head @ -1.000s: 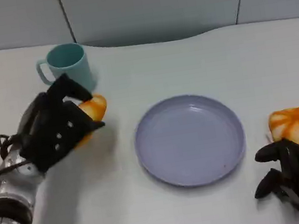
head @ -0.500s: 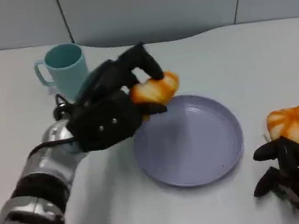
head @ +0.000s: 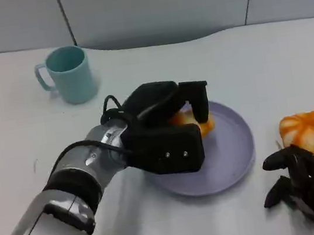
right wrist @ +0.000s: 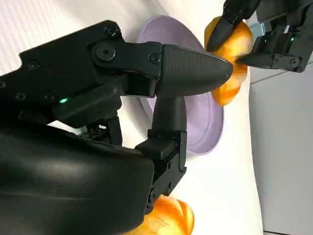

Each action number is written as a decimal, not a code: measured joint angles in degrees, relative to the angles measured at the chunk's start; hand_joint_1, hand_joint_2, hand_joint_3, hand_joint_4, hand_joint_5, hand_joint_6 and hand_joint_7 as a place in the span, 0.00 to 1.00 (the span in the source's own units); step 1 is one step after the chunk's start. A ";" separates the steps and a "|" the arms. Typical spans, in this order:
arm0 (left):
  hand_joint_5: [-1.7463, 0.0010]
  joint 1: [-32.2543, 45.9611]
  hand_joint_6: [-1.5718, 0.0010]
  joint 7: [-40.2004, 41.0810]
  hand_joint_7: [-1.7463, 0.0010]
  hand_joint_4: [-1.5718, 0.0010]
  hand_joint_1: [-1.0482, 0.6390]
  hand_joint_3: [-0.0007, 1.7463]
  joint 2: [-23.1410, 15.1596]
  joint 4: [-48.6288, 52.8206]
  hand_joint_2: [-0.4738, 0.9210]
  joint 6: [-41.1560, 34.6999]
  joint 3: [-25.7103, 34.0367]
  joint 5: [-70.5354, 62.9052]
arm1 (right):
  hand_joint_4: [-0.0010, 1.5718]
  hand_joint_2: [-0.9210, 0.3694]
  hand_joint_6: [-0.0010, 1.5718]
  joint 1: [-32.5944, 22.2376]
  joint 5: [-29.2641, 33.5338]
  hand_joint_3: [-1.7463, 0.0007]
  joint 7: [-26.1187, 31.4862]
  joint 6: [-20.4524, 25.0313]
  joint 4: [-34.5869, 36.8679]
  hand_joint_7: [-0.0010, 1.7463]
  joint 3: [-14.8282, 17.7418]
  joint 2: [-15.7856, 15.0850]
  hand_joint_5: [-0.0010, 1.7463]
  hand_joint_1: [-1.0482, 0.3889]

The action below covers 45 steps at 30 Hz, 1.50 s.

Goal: Grasp the bread from the table and place it into the plate.

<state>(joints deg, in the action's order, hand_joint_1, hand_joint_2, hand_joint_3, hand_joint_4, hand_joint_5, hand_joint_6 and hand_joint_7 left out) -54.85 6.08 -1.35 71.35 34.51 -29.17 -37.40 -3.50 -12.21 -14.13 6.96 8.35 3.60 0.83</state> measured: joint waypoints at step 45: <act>0.87 16.57 0.78 -49.38 0.93 0.75 0.19 0.12 -6.13 -11.97 1.00 2.82 31.00 49.29 | 0.35 0.00 0.27 0.14 -0.16 0.64 -0.76 -1.65 1.27 0.89 0.19 0.09 1.00 0.51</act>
<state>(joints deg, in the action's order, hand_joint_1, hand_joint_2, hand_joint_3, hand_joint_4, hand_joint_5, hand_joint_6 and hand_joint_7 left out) -38.28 -43.30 -7.48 59.39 37.33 1.83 11.89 -3.36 -12.37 -14.90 5.31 9.62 3.79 0.92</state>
